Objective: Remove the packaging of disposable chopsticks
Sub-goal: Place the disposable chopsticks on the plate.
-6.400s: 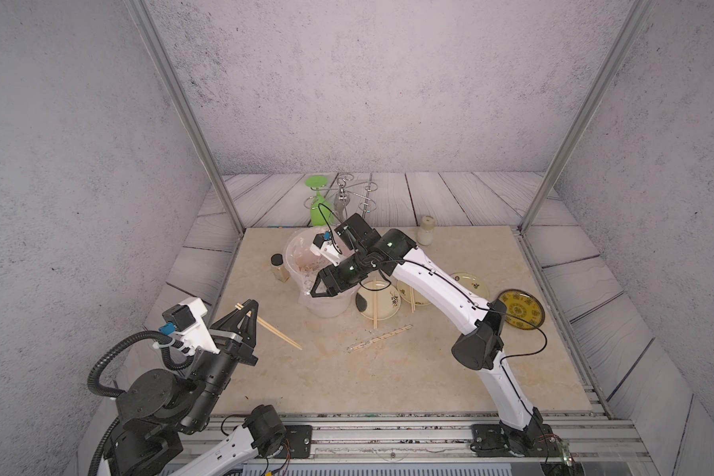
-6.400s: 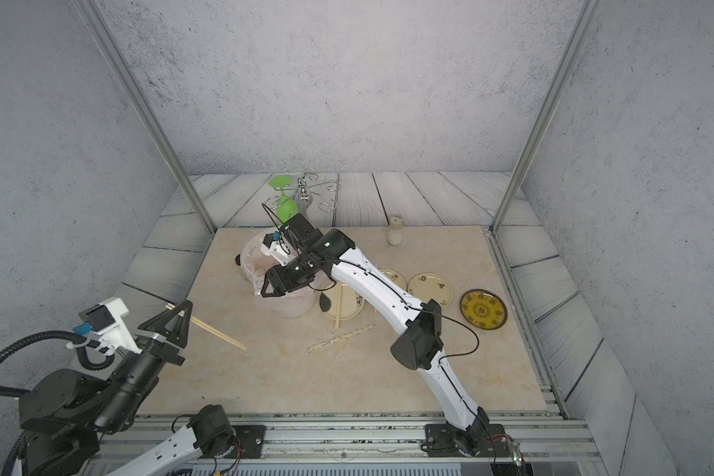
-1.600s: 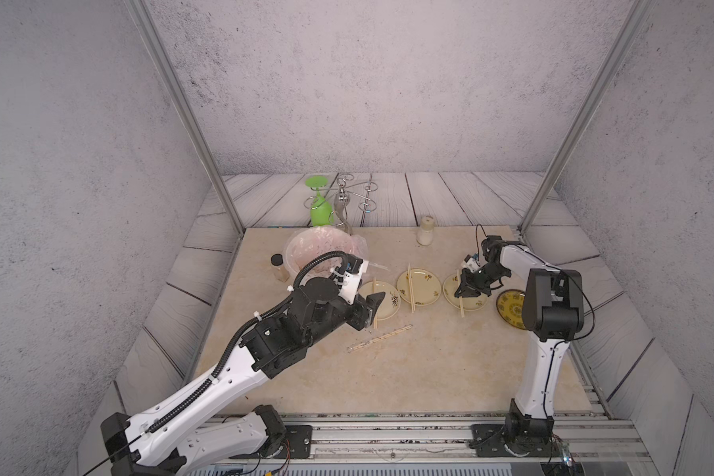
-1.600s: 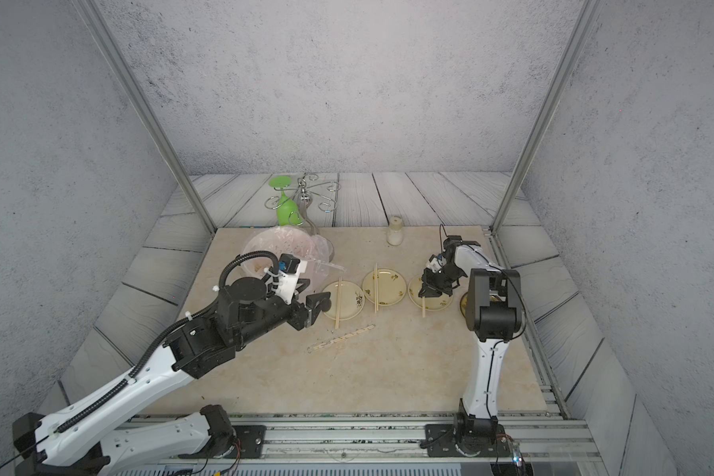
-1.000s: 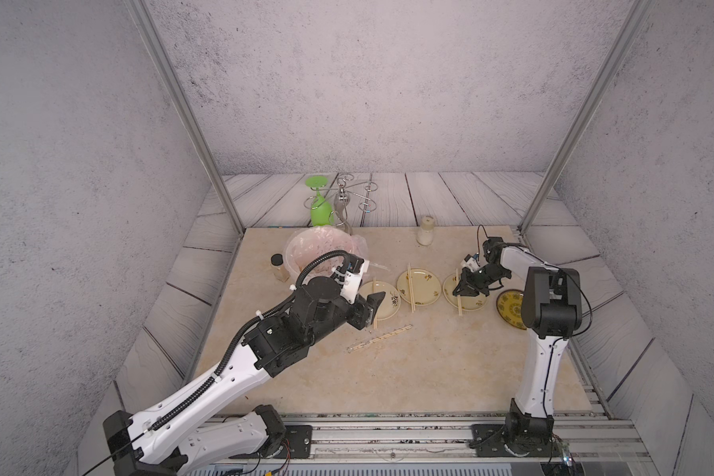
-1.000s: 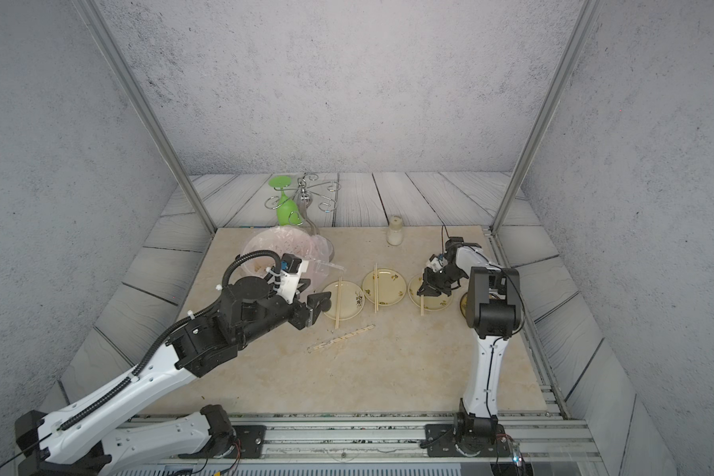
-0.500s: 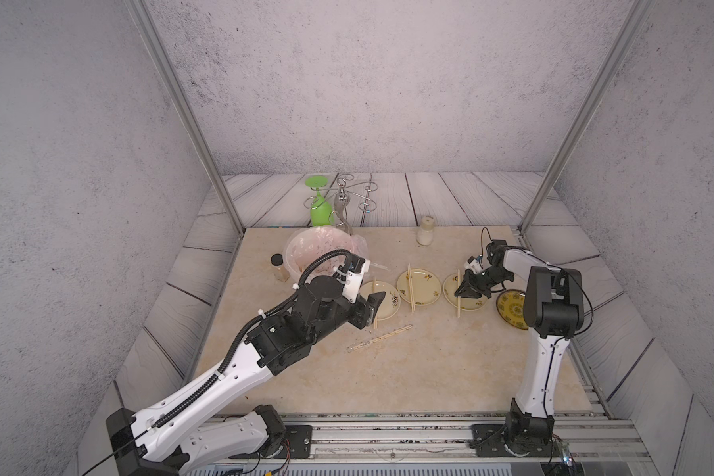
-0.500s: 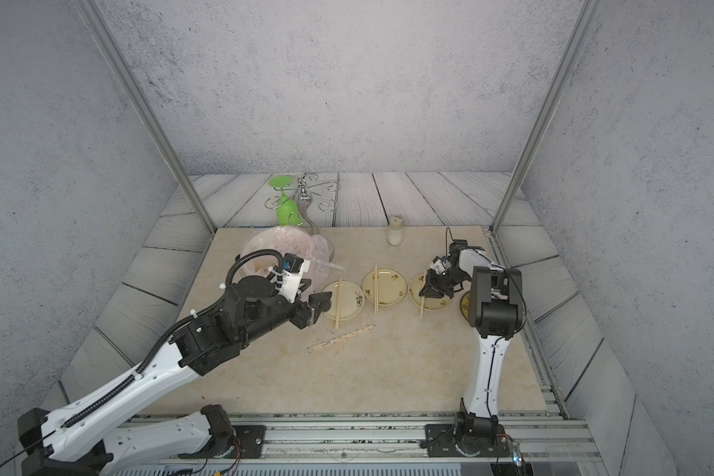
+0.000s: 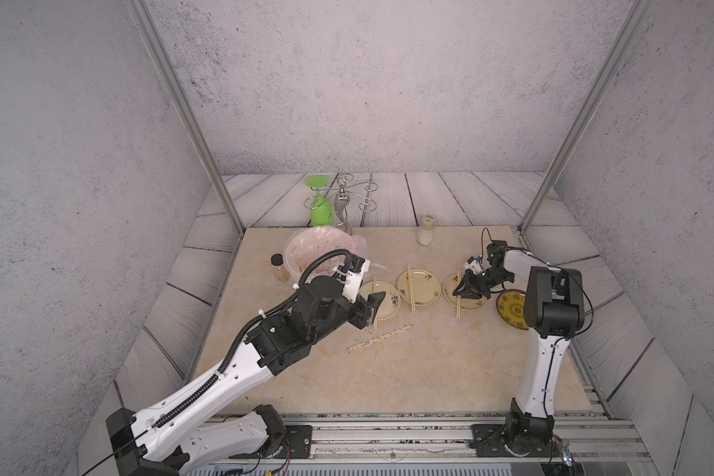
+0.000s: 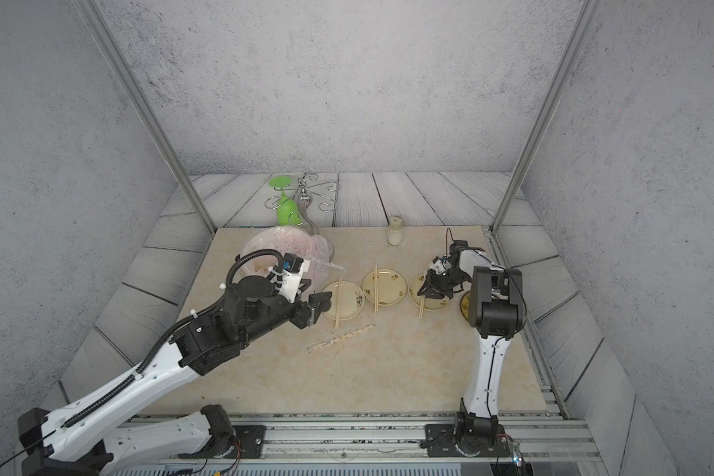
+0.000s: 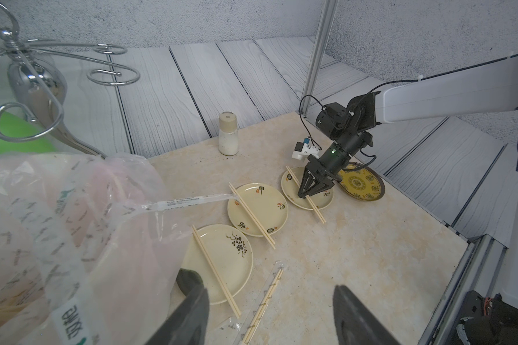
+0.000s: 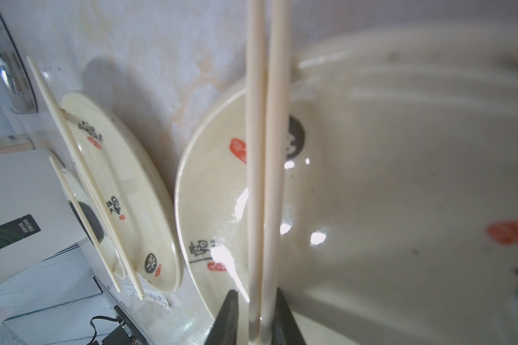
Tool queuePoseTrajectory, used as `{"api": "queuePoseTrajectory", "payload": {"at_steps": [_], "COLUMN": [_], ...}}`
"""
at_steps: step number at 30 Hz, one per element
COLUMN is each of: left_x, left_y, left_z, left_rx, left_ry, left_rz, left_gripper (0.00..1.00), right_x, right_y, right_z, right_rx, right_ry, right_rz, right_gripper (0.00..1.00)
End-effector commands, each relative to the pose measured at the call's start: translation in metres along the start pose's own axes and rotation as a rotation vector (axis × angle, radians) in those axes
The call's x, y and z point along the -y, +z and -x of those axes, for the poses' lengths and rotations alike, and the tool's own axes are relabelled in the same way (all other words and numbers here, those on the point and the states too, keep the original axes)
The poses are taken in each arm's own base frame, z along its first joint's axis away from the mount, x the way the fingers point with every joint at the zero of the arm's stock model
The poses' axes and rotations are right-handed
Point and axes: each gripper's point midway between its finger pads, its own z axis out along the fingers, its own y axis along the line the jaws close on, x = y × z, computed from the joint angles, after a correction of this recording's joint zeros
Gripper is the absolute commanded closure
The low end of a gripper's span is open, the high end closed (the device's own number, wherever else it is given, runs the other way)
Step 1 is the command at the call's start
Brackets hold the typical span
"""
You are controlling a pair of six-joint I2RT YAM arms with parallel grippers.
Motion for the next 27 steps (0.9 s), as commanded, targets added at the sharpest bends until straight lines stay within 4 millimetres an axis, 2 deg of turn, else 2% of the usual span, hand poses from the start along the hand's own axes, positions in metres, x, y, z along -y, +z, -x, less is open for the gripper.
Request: {"api": "queuePoseTrajectory", "payload": {"at_steps": [1, 12, 20, 27], "left_x": [-0.005, -0.008, -0.01, -0.012], "left_y": [-0.002, -0.013, -0.024, -0.03], "left_z": [-0.001, 0.006, 0.01, 0.01], "left_rx": [0.002, 0.014, 0.027, 0.01], "left_ry": [-0.001, 0.001, -0.014, 0.015], "left_rz": [0.02, 0.033, 0.037, 0.049], "left_gripper": [0.32, 0.32, 0.32, 0.32], "right_x": [0.013, 0.008, 0.001, -0.015], "right_y": [-0.001, -0.025, -0.037, -0.063], "right_z": [-0.007, -0.007, -0.008, -0.011], "right_rx": [-0.011, 0.044, 0.075, 0.16], "right_ry": [0.018, -0.003, -0.015, -0.022], "right_rz": [-0.058, -0.123, -0.127, -0.133], "right_gripper": [0.78, 0.56, 0.52, 0.48]}}
